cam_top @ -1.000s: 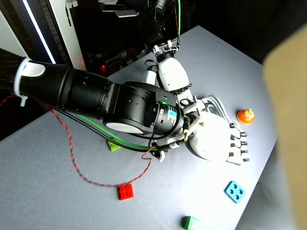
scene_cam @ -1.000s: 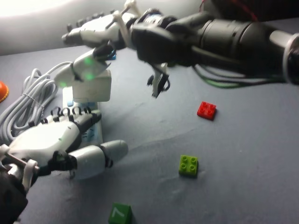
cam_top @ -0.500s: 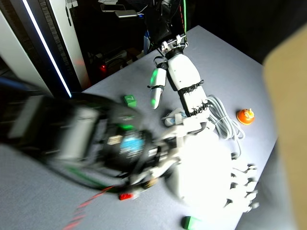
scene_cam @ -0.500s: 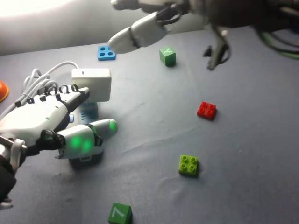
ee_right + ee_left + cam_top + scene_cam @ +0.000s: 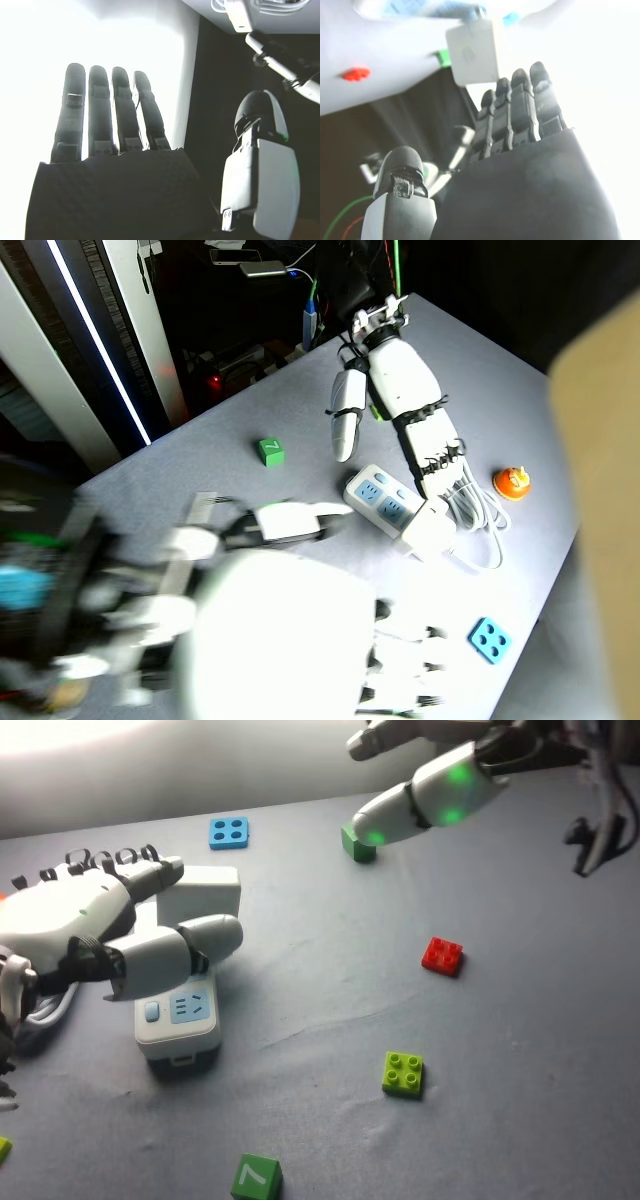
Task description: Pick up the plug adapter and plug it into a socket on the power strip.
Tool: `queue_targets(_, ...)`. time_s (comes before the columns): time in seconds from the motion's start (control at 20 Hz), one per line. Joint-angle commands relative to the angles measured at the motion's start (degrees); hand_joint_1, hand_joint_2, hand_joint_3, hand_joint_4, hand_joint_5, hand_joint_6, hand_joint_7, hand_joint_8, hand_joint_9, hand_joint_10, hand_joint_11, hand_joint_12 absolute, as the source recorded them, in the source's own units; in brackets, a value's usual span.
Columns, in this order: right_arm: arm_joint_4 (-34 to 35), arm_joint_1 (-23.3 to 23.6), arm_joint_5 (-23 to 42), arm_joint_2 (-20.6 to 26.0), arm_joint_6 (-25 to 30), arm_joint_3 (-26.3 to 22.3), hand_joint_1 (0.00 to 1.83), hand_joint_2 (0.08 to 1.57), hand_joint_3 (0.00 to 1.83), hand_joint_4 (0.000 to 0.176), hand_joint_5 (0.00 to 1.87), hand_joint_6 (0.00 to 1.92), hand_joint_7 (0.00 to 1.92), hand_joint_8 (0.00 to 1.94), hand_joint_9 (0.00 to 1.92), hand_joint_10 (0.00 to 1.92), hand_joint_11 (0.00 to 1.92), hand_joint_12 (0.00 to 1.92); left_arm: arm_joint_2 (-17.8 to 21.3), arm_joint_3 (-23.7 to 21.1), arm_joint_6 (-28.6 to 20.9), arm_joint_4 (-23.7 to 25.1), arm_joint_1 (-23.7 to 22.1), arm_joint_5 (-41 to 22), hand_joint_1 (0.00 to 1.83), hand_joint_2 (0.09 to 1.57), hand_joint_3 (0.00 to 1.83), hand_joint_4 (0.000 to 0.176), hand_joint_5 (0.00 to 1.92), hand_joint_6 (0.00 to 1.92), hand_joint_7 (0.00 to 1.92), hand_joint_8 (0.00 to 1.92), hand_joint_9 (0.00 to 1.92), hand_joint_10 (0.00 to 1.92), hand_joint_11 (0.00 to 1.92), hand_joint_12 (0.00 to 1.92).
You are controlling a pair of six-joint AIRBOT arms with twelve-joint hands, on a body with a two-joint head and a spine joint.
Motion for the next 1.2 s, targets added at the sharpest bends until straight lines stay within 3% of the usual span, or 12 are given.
queue_targets(0.0,0.2,1.1,5.5,1.0,-0.2,-0.9,0.28,0.96,0.00,0.000,0.37,0.01,0.37,0.00,0.36,0.02,0.00,0.95,1.0,0.3,0.3,2.5,-1.0,-4.7,0.00,1.20,0.00,0.000,0.19,0.00,0.22,0.00,0.19,0.00,0.00,0.51)
queue_targets(0.05,0.1,1.2,5.4,1.8,-0.3,-1.7,0.28,0.96,0.00,0.000,0.37,0.01,0.37,0.00,0.36,0.02,0.00,0.95,1.3,0.4,0.5,2.5,-1.4,-4.4,0.00,1.20,0.00,0.000,0.19,0.00,0.22,0.00,0.19,0.00,0.00,0.51)
queue_targets(0.1,-0.1,1.2,4.8,3.4,-0.4,-3.2,0.41,1.03,0.00,0.000,0.64,0.05,0.75,0.07,0.70,0.17,0.27,1.33,1.7,0.5,0.7,2.5,-2.2,-3.8,0.26,1.27,0.00,0.000,0.65,0.02,0.67,0.01,0.60,0.04,0.22,0.80)
queue_targets(0.3,-0.4,1.3,4.6,7.2,-0.5,-7.0,0.41,1.03,0.00,0.000,0.66,0.03,0.78,0.03,0.72,0.19,0.27,1.36,3.2,0.3,1.1,2.5,-4.4,-2.7,0.27,1.27,0.00,0.000,0.68,0.00,0.70,0.00,0.63,0.01,0.22,0.86)
queue_targets(0.35,-0.4,1.3,4.6,8.0,-0.5,-8.0,0.43,1.08,0.01,0.000,0.79,0.56,0.86,0.61,0.75,0.93,0.53,1.64,3.6,0.2,1.3,2.5,-5.0,-2.4,0.41,1.28,0.00,0.000,0.86,0.07,0.90,0.08,0.87,0.11,0.40,0.93)
queue_targets(0.45,-0.4,1.0,5.6,9.1,-1.0,-9.5,0.44,1.09,0.01,0.000,0.73,0.88,0.79,0.94,0.70,1.26,0.58,1.73,4.5,0.1,2.0,2.5,-6.6,-1.9,0.44,1.28,0.00,0.000,0.91,0.04,0.97,0.06,0.93,0.11,0.46,0.92)
queue_targets(0.7,-0.4,-1.7,10.3,11.7,-1.5,-12.3,0.43,1.11,0.00,0.000,0.69,1.19,0.75,1.23,0.69,1.48,0.64,1.80,6.4,0.3,4.7,2.5,-12.0,1.2,0.46,1.28,0.00,0.000,0.97,0.02,1.02,0.03,1.00,0.11,0.49,0.95)
queue_targets(0.75,-0.5,-2.1,11.5,12.2,-2.2,-13.0,0.46,1.13,0.00,0.000,1.18,1.78,1.25,1.80,1.33,1.83,1.39,1.90,7.0,0.3,5.6,2.5,-13.0,2.3,0.58,1.29,0.01,0.000,1.07,1.33,1.10,1.38,1.06,1.55,0.93,1.73)
queue_targets(0.8,-0.5,-2.3,12.2,12.5,-2.3,-13.5,0.46,1.16,0.01,0.000,1.30,1.89,1.47,1.91,1.60,1.90,1.70,1.92,7.6,0.2,5.9,2.5,-13.7,3.5,0.52,1.32,0.02,0.000,1.19,1.80,1.20,1.81,1.23,1.85,1.19,1.88)
queue_targets(0.85,-0.5,-2.5,12.5,12.5,-2.3,-13.7,0.44,1.18,0.00,0.000,1.38,1.92,1.55,1.94,1.72,1.92,1.83,1.92,8.2,-0.2,5.9,2.4,-14.0,3.7,0.48,1.35,0.02,0.000,1.35,1.92,1.36,1.92,1.39,1.92,1.41,1.92)
queue_targets(0.9,-0.5,-3.0,12.9,12.5,-2.3,-13.9,0.43,1.20,0.00,0.065,1.38,1.92,1.56,1.94,1.74,1.92,1.86,1.92,9.0,-0.5,5.9,2.4,-14.2,4.3,0.43,1.37,0.01,0.000,1.42,1.92,1.45,1.92,1.50,1.92,1.52,1.92)
queue_targets(1.15,-0.4,-7.4,17.8,13.5,-2.2,-15.9,0.43,1.20,0.00,0.074,1.38,1.92,1.55,1.94,1.74,1.92,1.87,1.92,13.0,-1.7,5.9,2.4,-15.2,6.2,0.42,1.37,0.01,0.000,1.43,1.92,1.45,1.92,1.50,1.92,1.53,1.92)
